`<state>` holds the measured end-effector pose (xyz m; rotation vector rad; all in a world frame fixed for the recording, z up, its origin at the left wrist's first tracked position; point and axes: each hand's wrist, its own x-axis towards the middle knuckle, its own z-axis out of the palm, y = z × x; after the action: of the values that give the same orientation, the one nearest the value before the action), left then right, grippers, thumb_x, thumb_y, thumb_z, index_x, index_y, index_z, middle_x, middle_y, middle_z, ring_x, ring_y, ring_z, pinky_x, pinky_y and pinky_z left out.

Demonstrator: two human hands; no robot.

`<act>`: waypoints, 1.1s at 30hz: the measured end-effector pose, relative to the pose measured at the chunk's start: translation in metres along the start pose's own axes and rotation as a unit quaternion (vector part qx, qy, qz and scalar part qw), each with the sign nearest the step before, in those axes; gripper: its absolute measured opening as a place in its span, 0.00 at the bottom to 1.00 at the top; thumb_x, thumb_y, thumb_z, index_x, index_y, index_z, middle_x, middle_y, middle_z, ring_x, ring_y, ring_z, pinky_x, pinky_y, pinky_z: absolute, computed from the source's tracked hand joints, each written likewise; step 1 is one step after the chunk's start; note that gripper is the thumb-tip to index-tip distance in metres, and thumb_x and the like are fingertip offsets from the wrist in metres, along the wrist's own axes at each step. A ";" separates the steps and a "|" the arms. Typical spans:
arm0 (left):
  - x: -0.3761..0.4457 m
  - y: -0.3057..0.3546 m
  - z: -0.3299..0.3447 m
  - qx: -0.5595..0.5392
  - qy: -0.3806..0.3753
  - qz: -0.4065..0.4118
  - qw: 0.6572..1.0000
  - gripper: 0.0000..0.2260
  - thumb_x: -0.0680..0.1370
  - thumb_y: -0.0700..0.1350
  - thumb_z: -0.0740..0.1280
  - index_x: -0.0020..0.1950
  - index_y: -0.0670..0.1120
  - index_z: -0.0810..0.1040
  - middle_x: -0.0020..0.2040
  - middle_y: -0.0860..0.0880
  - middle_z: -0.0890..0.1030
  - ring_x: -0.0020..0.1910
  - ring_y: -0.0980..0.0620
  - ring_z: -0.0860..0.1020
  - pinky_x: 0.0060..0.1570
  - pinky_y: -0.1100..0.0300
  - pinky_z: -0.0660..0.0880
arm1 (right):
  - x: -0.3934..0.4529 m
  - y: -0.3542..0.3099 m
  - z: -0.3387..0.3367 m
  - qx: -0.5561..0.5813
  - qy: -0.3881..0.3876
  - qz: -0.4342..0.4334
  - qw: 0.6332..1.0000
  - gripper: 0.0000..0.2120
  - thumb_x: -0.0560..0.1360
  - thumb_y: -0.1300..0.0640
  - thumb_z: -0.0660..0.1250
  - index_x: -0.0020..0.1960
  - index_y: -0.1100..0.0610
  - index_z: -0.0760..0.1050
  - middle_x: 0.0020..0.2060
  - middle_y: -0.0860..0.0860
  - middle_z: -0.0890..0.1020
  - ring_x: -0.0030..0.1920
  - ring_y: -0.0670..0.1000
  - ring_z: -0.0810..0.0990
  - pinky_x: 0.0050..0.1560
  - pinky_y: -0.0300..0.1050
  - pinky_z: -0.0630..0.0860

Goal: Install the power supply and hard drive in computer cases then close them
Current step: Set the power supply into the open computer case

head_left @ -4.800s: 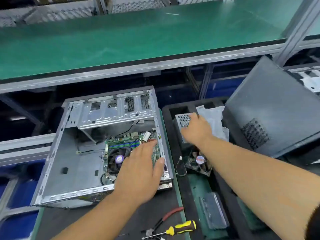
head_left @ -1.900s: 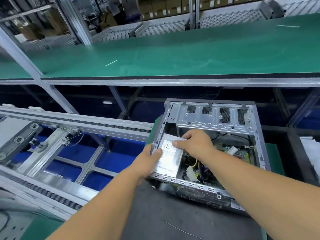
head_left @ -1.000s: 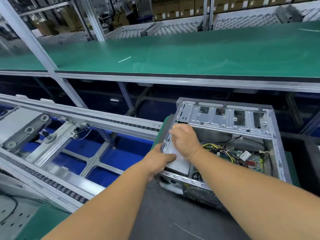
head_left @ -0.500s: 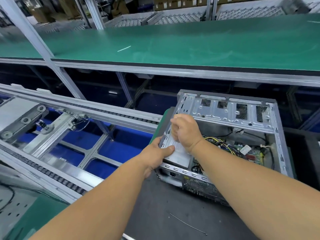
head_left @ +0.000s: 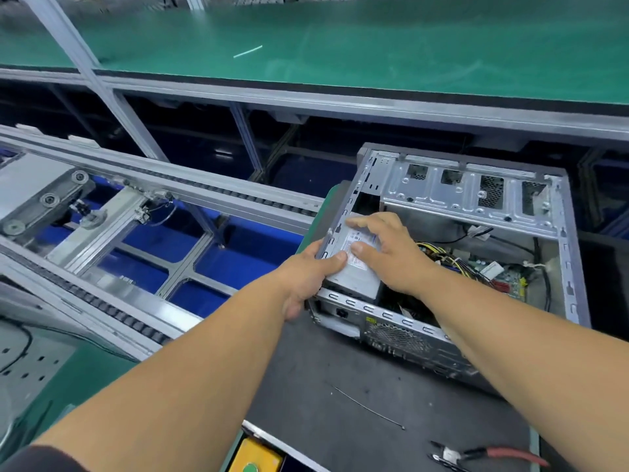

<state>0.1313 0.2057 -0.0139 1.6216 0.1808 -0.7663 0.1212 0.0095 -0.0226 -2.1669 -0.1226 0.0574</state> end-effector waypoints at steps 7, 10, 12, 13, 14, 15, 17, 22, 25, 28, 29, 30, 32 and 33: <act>-0.065 -0.029 0.038 -0.173 0.385 -0.010 0.907 0.23 0.70 0.62 0.71 0.61 0.53 0.73 0.49 0.55 0.77 0.45 0.53 0.75 0.46 0.54 0.71 | -0.003 -0.001 -0.003 0.033 0.023 0.004 0.999 0.21 0.82 0.55 0.67 0.74 0.44 0.74 0.62 0.45 0.68 0.69 0.49 0.62 0.75 0.44 0.55; -0.084 -0.043 0.060 -0.278 0.245 -0.139 0.919 0.31 0.70 0.68 0.73 0.65 0.49 0.76 0.56 0.47 0.80 0.54 0.47 0.78 0.53 0.49 0.74 | -0.005 -0.003 0.002 0.016 0.029 -0.005 0.999 0.23 0.82 0.57 0.66 0.76 0.45 0.71 0.61 0.46 0.68 0.66 0.47 0.61 0.72 0.41 0.54; -0.075 -0.037 0.069 -0.345 0.133 -0.163 0.915 0.38 0.73 0.68 0.71 0.76 0.46 0.70 0.71 0.41 0.75 0.70 0.42 0.73 0.70 0.46 0.69 | -0.005 -0.007 0.004 0.008 0.038 -0.007 0.999 0.23 0.83 0.57 0.66 0.77 0.46 0.70 0.62 0.47 0.68 0.65 0.45 0.60 0.71 0.40 0.53; -0.067 -0.033 0.072 -0.368 0.113 -0.144 0.912 0.38 0.74 0.67 0.70 0.77 0.46 0.70 0.72 0.41 0.75 0.71 0.42 0.74 0.73 0.45 0.68 | -0.006 -0.008 0.004 0.004 0.042 -0.007 0.999 0.24 0.83 0.57 0.65 0.77 0.47 0.69 0.62 0.47 0.68 0.65 0.44 0.60 0.71 0.39 0.53; -0.059 -0.027 0.076 -0.380 0.104 -0.120 0.911 0.35 0.75 0.66 0.70 0.75 0.47 0.73 0.69 0.41 0.78 0.69 0.42 0.77 0.73 0.45 0.69 | -0.006 -0.008 0.004 -0.002 0.047 -0.005 0.999 0.24 0.83 0.57 0.65 0.78 0.47 0.69 0.63 0.47 0.68 0.65 0.45 0.59 0.71 0.39 0.53; -0.052 -0.024 0.080 -0.377 0.110 -0.107 0.913 0.32 0.75 0.66 0.69 0.73 0.47 0.75 0.66 0.41 0.81 0.66 0.41 0.79 0.71 0.44 0.71 | -0.006 -0.008 0.004 -0.006 0.050 0.000 0.999 0.24 0.83 0.57 0.65 0.78 0.47 0.69 0.64 0.48 0.68 0.65 0.44 0.59 0.71 0.39 0.53; -0.041 -0.023 0.084 -0.355 0.134 -0.101 0.920 0.32 0.76 0.67 0.69 0.72 0.47 0.75 0.64 0.42 0.82 0.63 0.40 0.81 0.68 0.42 0.74 | -0.003 -0.006 0.002 -0.007 0.056 0.014 0.998 0.25 0.83 0.55 0.66 0.79 0.47 0.68 0.63 0.47 0.67 0.64 0.43 0.58 0.73 0.40 0.54; -0.035 -0.025 0.078 -0.302 0.126 -0.112 0.938 0.33 0.73 0.68 0.71 0.70 0.48 0.78 0.63 0.44 0.83 0.61 0.41 0.82 0.67 0.45 0.75 | 0.007 -0.006 0.005 0.018 0.054 0.032 0.998 0.35 0.75 0.47 0.75 0.79 0.47 0.67 0.63 0.44 0.66 0.64 0.43 0.59 0.68 0.36 0.53; -0.033 -0.027 0.073 -0.299 0.126 -0.120 0.938 0.33 0.72 0.67 0.73 0.70 0.48 0.78 0.68 0.42 0.80 0.66 0.39 0.78 0.70 0.44 0.72 | 0.011 -0.002 0.008 0.019 0.061 0.031 0.997 0.39 0.71 0.41 0.78 0.78 0.44 0.67 0.62 0.43 0.67 0.62 0.42 0.59 0.64 0.32 0.55; -0.032 -0.027 0.072 -0.292 0.132 -0.120 0.940 0.32 0.73 0.67 0.72 0.69 0.48 0.79 0.65 0.43 0.82 0.65 0.39 0.79 0.69 0.44 0.73 | 0.013 -0.002 0.011 0.008 0.070 0.025 0.997 0.42 0.67 0.37 0.79 0.77 0.43 0.69 0.59 0.41 0.68 0.60 0.43 0.60 0.57 0.26 0.55; -0.032 -0.026 0.071 -0.289 0.133 -0.119 0.941 0.30 0.73 0.67 0.72 0.68 0.49 0.80 0.63 0.43 0.83 0.63 0.40 0.81 0.67 0.45 0.75 | 0.015 -0.002 0.010 0.004 0.071 0.026 0.997 0.42 0.67 0.36 0.79 0.77 0.44 0.70 0.58 0.41 0.68 0.59 0.43 0.61 0.58 0.27 0.56; -0.033 -0.025 0.070 -0.289 0.132 -0.116 0.941 0.28 0.74 0.66 0.71 0.66 0.49 0.82 0.60 0.44 0.85 0.59 0.41 0.83 0.64 0.47 0.77 | 0.016 -0.004 0.009 0.006 0.067 0.027 0.997 0.42 0.67 0.36 0.79 0.77 0.45 0.70 0.58 0.41 0.68 0.60 0.44 0.61 0.60 0.29 0.56; -0.035 -0.022 0.070 -0.298 0.126 -0.113 0.940 0.23 0.76 0.65 0.70 0.61 0.48 0.84 0.53 0.46 0.87 0.51 0.45 0.86 0.52 0.53 0.81 | 0.014 -0.009 0.005 0.016 0.046 0.037 0.998 0.41 0.68 0.38 0.78 0.78 0.46 0.69 0.60 0.43 0.68 0.62 0.46 0.61 0.66 0.36 0.57; -0.036 -0.023 0.071 -0.301 0.127 -0.109 0.939 0.23 0.76 0.64 0.71 0.61 0.48 0.84 0.52 0.46 0.87 0.49 0.45 0.87 0.50 0.53 0.81 | 0.012 -0.012 0.005 0.010 0.031 0.049 0.998 0.40 0.70 0.38 0.77 0.78 0.45 0.68 0.62 0.44 0.68 0.64 0.47 0.60 0.68 0.39 0.57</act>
<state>0.0657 0.1557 -0.0127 1.1128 0.7222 -0.5838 0.1316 0.0215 -0.0155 -2.1520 0.0202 0.0476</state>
